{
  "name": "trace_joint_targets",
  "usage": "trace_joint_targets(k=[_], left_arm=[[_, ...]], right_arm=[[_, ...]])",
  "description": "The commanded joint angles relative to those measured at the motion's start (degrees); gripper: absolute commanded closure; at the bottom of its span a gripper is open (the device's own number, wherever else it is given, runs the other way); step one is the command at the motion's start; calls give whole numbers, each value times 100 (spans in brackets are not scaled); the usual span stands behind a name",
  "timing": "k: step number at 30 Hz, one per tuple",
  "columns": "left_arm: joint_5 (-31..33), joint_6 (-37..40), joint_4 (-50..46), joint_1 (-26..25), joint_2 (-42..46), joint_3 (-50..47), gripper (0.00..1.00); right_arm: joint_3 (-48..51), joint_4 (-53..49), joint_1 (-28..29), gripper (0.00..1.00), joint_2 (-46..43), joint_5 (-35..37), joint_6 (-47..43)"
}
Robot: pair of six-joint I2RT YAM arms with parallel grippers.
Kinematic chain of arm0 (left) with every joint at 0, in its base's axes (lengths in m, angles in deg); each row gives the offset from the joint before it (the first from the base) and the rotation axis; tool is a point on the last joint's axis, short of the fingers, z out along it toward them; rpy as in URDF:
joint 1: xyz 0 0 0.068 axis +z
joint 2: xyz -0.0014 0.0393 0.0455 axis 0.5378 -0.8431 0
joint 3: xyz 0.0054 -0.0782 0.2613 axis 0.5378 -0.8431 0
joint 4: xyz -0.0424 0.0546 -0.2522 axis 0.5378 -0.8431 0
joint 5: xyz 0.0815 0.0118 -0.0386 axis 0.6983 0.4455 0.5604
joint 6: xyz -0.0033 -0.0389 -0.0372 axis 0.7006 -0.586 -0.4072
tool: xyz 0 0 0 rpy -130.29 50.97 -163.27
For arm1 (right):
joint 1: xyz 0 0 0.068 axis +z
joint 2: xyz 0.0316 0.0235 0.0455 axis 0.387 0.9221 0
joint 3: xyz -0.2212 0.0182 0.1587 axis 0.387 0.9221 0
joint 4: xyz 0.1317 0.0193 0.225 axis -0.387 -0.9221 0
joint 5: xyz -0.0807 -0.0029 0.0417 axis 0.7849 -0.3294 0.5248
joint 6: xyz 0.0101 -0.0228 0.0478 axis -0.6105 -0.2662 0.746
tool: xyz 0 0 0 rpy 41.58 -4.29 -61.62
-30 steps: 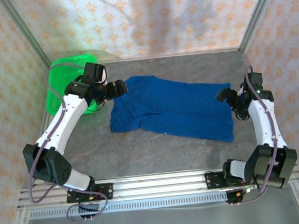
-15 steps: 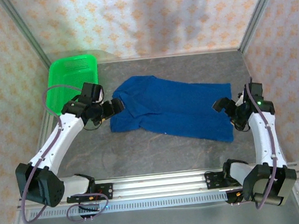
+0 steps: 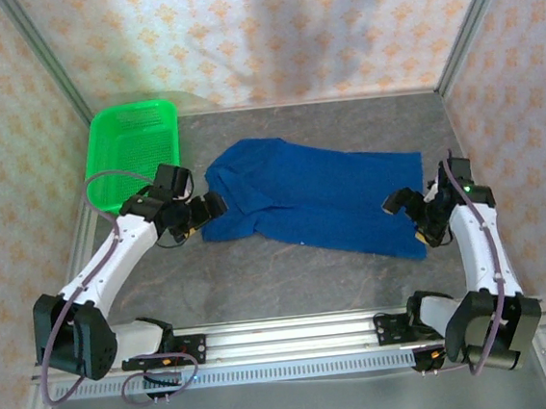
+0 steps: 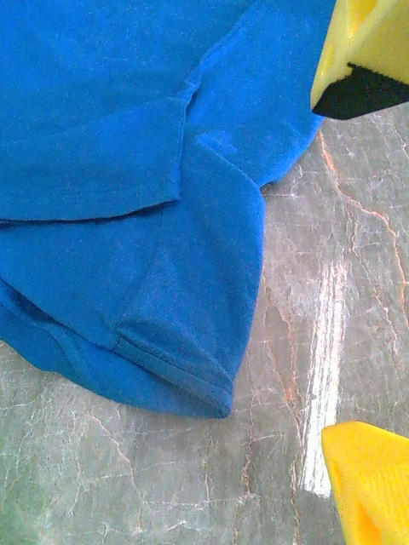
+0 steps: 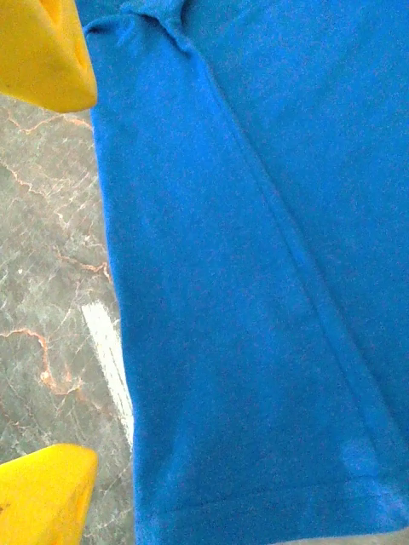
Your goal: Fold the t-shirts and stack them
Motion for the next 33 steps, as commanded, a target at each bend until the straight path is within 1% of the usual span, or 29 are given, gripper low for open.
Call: trace_joint_targets(k=[1, 5, 9, 13, 18, 23, 29, 33], left_arm=[[-18, -147, 312, 3, -179, -78, 8], [-80, -180, 418, -1, -438, -53, 8], [-85, -265, 585, -5, -616, -172, 9], [-147, -313, 604, 3, -876, -137, 11], [-124, -309, 504, 2, -1211, -39, 13], [-207, -367, 787, 2, -1526, -121, 14], [-106, -418, 1137, 2, -1960, -184, 16], [7, -403, 1320, 0, -2273, -28, 19]], right_arm=[[40, -168, 56, 1, 146, 177, 126], [159, -35, 197, 0, 306, 258, 408], [250, 25, 399, 0, 351, 600, 669], [307, 42, 423, 1, 366, 907, 860], [524, 116, 418, 1, 393, 1084, 1032], [686, 337, 435, 2, 472, 1187, 1246], [903, 577, 457, 4, 690, 1403, 1473], [981, 938, 469, 5, 862, 1497, 1676]])
